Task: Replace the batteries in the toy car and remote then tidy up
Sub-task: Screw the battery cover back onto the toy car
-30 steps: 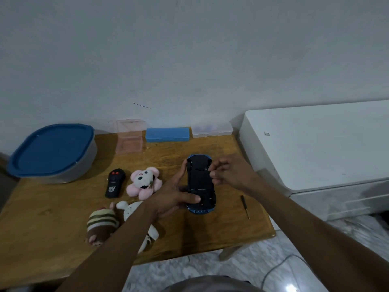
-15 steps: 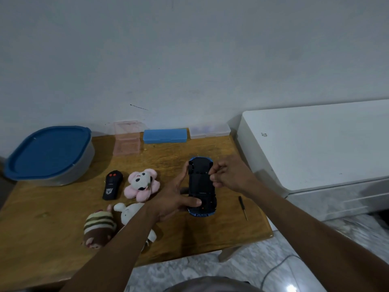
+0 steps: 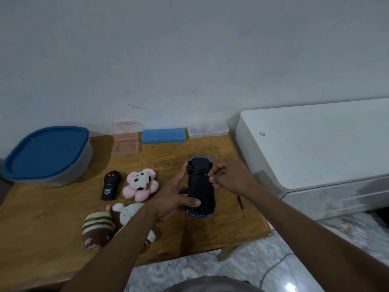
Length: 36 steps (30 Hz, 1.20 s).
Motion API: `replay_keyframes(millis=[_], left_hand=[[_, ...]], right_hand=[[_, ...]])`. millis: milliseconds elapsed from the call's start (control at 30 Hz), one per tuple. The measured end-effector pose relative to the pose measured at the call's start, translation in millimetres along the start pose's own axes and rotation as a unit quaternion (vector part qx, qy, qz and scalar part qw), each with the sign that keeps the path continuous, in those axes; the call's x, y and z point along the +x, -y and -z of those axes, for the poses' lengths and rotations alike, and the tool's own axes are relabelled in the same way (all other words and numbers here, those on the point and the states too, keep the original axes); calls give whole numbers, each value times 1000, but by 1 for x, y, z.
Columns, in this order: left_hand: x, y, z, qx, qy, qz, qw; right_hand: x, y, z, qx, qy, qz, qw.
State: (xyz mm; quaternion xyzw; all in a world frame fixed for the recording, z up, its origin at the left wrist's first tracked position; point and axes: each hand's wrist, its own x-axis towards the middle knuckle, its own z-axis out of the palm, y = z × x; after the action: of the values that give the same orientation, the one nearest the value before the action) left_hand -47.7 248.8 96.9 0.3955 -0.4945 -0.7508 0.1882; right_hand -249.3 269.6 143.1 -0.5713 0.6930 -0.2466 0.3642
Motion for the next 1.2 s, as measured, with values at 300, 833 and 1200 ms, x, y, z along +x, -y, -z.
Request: replay_keyframes(millis=[300,833,1200], left_hand=[[1,1,-4,-4,-4,-9,1000],[1,2,-21,-46,-23,-9,999],[11,18,-28,-78,-21,21,997]], right_hand=[[-6,-4,-12,-88,-56,10,995],[-9,0,-12,-80,-103,-35,991],[-14,-38,-4,69,-120,-113,984]])
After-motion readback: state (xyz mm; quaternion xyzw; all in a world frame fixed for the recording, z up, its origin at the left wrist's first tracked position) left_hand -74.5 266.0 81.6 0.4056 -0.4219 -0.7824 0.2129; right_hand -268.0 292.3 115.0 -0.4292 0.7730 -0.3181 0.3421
